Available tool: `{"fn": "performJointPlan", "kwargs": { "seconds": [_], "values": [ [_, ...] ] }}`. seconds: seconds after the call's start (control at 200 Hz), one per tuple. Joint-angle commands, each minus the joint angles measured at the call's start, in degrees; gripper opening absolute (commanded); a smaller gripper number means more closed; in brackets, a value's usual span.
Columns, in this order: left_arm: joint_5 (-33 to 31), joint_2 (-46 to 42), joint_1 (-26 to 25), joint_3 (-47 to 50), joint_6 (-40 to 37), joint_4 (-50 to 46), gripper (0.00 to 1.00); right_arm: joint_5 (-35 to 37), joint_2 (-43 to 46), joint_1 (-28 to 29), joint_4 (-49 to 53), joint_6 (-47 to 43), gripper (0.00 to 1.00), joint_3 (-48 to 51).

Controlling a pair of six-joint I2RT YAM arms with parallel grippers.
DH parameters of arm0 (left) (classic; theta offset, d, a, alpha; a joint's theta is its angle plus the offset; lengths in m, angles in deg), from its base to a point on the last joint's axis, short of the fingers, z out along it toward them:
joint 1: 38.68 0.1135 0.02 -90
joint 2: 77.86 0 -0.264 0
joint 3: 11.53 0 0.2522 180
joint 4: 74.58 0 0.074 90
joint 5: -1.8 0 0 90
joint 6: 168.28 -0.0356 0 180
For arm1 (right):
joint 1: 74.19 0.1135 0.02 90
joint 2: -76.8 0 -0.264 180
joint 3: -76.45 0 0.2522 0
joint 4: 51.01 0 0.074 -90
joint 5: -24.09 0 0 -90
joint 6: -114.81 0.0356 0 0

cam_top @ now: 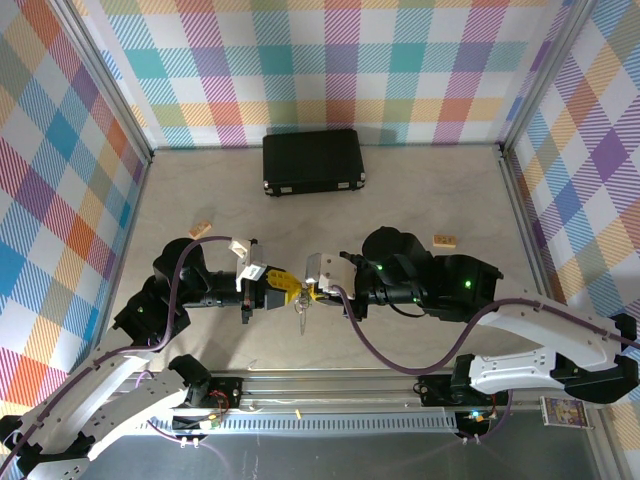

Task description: Put the keys on the keyring

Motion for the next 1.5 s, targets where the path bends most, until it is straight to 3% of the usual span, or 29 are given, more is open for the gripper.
{"fn": "performJointPlan", "kwargs": {
  "seconds": [0.0,1.495],
  "values": [
    [0.03,-0.56,0.18,-2.01,-0.64,0.47,0.0,-1.28,1.9,0.73,-2.64,1.17,0.0,0.34],
    [0.86,0.85,0.18,-2.58,0.15,1.5,0.0,-2.17,1.96,0.6,-2.77,-2.51,0.0,1.69]
  ]
}}
